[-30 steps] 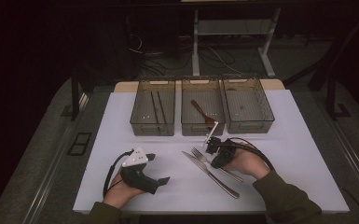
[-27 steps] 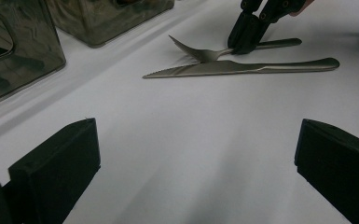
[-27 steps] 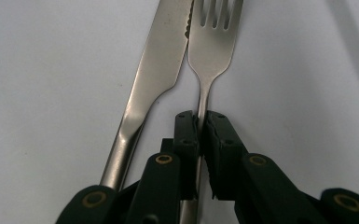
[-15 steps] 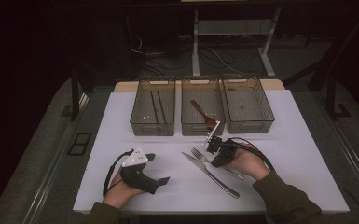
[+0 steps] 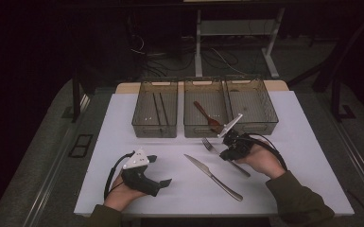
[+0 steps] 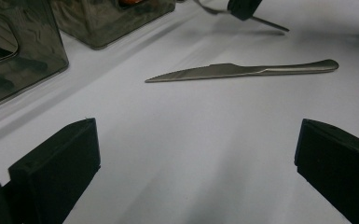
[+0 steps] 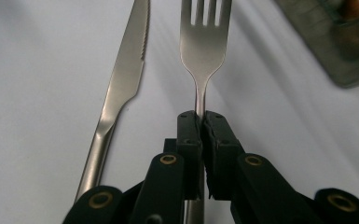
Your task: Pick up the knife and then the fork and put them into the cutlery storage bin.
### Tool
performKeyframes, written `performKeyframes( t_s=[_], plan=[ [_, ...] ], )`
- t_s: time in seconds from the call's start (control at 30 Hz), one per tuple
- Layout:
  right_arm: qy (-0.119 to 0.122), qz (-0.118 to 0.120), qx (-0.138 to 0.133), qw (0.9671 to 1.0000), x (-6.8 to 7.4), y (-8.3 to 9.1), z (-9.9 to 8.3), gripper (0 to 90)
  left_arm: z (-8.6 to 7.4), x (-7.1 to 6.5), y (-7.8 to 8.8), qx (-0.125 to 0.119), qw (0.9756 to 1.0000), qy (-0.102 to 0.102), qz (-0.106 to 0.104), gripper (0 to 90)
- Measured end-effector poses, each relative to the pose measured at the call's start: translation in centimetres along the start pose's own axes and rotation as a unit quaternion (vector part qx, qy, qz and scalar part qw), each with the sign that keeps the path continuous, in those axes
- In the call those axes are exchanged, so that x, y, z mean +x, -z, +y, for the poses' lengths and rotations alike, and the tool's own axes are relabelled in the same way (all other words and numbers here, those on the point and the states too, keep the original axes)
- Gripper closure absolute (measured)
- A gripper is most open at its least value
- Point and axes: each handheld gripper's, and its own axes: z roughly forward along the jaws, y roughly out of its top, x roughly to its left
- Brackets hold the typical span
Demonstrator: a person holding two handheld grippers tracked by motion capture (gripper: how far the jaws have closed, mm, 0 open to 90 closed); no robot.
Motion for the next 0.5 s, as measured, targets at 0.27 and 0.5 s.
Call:
performKeyframes(
  t_s=[0.27,0.5],
  plan=[
    [-0.031,0.002,-0.076,0.9966,-1.6,2.5,-1.0,84.3,0.0,0.0,-0.1,-0.002,1.0,-0.001,-0.004,0.0],
    [-0.055,-0.006,-0.139,0.9888,-3.0,4.3,-2.0,84.3,0.0,0.0,-0.1,-0.005,1.0,-0.001,-0.006,0.0]
  ],
)
